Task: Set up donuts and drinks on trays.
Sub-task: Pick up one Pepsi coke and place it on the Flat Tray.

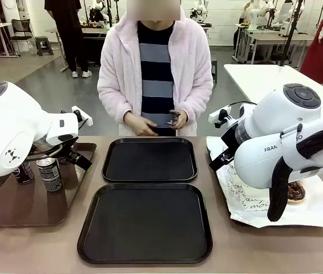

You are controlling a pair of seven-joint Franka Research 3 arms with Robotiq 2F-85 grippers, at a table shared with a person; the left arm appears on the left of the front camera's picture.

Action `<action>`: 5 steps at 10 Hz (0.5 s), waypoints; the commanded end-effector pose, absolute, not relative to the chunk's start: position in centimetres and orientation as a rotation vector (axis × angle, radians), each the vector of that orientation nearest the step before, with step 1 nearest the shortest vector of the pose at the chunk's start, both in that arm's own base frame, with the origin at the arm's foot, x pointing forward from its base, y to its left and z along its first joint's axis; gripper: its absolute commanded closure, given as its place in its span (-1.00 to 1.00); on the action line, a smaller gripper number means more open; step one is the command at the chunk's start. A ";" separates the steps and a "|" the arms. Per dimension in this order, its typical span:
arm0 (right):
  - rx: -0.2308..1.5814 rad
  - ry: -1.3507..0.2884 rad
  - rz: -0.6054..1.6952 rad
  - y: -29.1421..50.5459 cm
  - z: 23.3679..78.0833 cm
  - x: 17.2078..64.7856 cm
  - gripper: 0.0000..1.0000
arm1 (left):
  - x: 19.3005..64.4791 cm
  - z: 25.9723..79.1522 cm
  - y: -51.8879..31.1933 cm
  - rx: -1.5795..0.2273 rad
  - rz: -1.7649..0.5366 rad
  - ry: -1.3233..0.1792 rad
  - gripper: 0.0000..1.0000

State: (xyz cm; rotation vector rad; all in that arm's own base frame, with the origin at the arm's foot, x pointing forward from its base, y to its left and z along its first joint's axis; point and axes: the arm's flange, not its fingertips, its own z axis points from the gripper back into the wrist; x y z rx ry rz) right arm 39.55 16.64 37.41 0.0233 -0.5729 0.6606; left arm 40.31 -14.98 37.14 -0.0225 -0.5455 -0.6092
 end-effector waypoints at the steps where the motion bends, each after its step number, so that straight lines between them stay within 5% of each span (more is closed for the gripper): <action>1: 0.023 -0.573 0.661 16.6 37.4 39.6 -1.00 | 40.3 37.1 -15.0 -0.022 -0.610 -0.546 -1.00; 5: 0.023 -0.573 0.661 16.6 37.4 39.6 -1.00 | 40.3 37.1 -15.0 -0.022 -0.610 -0.546 -1.00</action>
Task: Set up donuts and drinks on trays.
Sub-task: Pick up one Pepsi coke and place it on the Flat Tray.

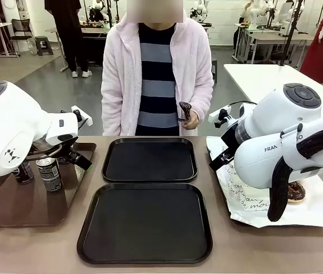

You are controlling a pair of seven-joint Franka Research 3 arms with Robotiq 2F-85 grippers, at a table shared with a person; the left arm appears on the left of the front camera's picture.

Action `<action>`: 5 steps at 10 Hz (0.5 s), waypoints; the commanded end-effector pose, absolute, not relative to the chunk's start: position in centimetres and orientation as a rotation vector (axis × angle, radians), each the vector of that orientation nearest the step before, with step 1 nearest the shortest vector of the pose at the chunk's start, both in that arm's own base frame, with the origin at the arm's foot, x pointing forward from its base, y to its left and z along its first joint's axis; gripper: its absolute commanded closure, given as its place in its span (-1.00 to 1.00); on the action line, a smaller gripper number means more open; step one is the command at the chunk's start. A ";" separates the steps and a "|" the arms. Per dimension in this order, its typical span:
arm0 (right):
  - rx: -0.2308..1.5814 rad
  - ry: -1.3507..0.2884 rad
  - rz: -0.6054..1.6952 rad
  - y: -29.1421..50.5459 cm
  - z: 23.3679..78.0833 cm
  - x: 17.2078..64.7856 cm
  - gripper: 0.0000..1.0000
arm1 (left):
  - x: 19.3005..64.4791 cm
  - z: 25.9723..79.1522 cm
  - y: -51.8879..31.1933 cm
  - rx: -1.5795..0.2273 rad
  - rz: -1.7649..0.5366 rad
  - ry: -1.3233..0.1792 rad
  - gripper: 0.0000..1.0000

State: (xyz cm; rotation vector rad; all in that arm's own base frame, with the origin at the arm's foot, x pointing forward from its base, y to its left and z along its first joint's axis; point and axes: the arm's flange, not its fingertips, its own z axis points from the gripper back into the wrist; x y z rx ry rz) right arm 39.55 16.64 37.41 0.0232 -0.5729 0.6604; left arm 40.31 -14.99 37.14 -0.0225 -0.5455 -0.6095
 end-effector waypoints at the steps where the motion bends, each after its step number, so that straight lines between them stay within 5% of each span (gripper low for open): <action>1: 0.023 -0.573 0.661 16.6 37.4 39.6 -1.00 | 40.3 37.1 -15.0 -0.022 -0.610 -0.546 -1.00; 5: 0.023 -0.573 0.661 16.6 37.4 39.6 -1.00 | 40.3 37.1 -15.0 -0.022 -0.610 -0.546 -1.00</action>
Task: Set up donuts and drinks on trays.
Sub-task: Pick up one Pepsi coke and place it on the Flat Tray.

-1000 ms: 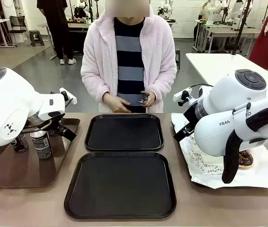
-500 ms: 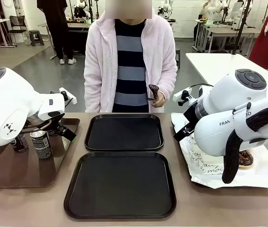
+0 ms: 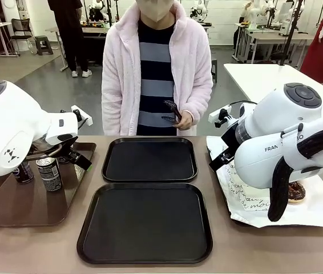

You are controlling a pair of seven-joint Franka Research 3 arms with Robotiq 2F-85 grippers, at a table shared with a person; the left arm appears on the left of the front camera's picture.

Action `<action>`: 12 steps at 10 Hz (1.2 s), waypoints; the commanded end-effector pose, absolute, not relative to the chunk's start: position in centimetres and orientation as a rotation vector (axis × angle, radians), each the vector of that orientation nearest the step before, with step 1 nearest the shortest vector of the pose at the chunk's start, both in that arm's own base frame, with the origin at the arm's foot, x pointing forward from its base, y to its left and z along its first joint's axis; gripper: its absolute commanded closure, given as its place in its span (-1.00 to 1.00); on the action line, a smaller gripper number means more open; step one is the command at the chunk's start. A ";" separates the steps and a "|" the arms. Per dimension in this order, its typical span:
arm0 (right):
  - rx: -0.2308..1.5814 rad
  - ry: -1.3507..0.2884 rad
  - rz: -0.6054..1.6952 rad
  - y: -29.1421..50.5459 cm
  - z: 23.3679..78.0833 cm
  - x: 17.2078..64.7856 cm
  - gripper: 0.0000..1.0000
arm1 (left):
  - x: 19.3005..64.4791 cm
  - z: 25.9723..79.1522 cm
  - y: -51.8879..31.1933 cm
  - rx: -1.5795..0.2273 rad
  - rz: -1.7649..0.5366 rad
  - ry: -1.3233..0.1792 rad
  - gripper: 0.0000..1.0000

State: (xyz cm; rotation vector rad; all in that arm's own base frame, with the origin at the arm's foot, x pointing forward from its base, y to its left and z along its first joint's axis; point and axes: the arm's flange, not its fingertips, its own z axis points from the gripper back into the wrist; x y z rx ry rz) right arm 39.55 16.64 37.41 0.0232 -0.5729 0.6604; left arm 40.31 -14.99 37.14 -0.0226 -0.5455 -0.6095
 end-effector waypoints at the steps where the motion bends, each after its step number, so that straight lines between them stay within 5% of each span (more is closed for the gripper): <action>1: 0.023 -0.573 0.661 16.6 37.4 39.6 -1.00 | 40.3 37.1 -15.0 -0.022 -0.610 -0.546 -1.00; 5: -0.017 -0.555 0.666 16.7 39.3 38.1 -1.00 | 39.3 39.4 -14.9 -0.002 -0.681 -0.515 -1.00; 10: -0.037 -0.271 0.824 11.1 46.0 23.1 -1.00 | 28.0 45.7 -9.7 0.015 -0.888 -0.300 -1.00; 11: 0.011 -0.274 0.875 10.1 45.8 21.0 -1.00 | 27.1 45.4 -8.8 0.055 -0.870 -0.320 -1.00; 12: -0.033 -0.473 0.859 8.9 45.3 21.6 -1.00 | 26.9 44.0 -8.6 0.257 -0.832 -0.564 -1.00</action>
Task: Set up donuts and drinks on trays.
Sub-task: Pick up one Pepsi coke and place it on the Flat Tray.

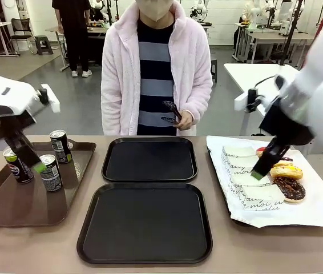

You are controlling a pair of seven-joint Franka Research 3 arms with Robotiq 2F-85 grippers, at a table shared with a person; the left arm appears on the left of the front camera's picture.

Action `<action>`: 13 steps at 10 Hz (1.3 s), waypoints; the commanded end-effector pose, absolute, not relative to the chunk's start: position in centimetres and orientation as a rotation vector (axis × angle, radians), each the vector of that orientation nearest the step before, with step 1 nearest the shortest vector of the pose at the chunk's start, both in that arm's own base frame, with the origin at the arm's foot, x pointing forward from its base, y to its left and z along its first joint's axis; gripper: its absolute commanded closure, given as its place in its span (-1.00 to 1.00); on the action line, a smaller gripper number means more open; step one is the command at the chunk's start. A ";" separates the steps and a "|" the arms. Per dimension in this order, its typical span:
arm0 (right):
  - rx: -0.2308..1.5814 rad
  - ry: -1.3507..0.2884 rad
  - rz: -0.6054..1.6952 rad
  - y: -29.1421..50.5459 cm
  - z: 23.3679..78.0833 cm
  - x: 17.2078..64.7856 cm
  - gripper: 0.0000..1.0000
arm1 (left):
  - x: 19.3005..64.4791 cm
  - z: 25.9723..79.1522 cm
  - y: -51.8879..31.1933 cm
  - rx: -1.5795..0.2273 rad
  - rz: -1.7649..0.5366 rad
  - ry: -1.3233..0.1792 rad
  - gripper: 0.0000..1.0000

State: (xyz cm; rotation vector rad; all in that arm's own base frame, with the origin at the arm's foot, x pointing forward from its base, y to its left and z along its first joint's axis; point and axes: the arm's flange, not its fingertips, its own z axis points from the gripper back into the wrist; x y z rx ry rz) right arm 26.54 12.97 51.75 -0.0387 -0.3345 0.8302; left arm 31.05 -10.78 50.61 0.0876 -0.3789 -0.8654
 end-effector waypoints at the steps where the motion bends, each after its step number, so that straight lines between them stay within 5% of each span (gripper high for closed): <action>1: -0.042 -0.293 0.800 13.9 49.6 28.2 -1.00 | 31.0 48.8 -11.9 0.007 -0.868 -0.305 -1.00; 3: -0.039 -0.343 0.831 12.7 52.2 26.0 -1.00 | 31.1 50.8 -10.6 0.096 -0.863 -0.383 -1.00; 5: 0.632 -0.311 0.527 5.1 51.2 29.1 -1.00 | 33.6 52.6 -5.7 -0.459 -0.568 -0.392 -1.00; 7: 0.995 -0.329 0.297 -2.8 50.2 31.0 -1.00 | 35.7 53.2 0.0 -0.879 -0.357 -0.389 -1.00; 13: 1.233 -0.411 0.048 -19.4 51.1 30.4 -1.00 | 37.8 51.3 14.2 -1.149 -0.087 -0.262 -1.00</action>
